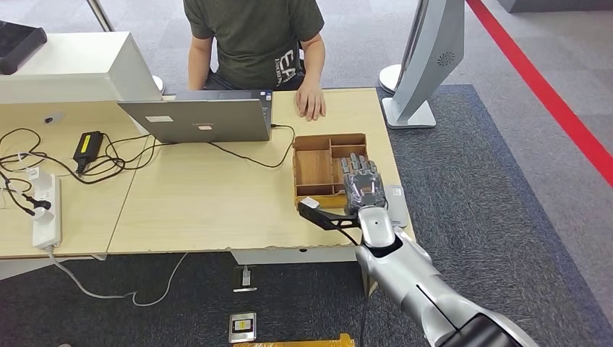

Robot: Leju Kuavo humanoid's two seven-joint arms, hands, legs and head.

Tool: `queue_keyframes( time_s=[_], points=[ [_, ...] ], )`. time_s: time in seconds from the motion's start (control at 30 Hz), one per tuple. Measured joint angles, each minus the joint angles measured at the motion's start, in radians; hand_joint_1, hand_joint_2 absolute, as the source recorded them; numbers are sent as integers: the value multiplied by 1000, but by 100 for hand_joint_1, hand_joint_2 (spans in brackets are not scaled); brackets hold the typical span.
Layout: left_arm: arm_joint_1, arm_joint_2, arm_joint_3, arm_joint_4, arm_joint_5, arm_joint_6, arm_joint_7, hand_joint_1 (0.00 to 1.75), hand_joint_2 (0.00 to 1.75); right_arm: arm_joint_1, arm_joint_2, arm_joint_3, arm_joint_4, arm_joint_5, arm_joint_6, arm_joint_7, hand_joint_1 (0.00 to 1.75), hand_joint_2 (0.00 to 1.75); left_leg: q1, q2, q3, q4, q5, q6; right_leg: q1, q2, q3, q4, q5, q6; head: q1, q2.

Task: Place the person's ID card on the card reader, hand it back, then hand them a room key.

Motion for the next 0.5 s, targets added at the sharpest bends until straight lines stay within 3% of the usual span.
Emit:
queue_keyframes(
  time_s=[0.5],
  points=[
    [0,21,0,0,-22,-43,-18,0,0,53,-38,0,-151,-27,44,-3,0,175,0,0,0,0,0,0,0,0,0,0,0,0,0,0]
  ],
)
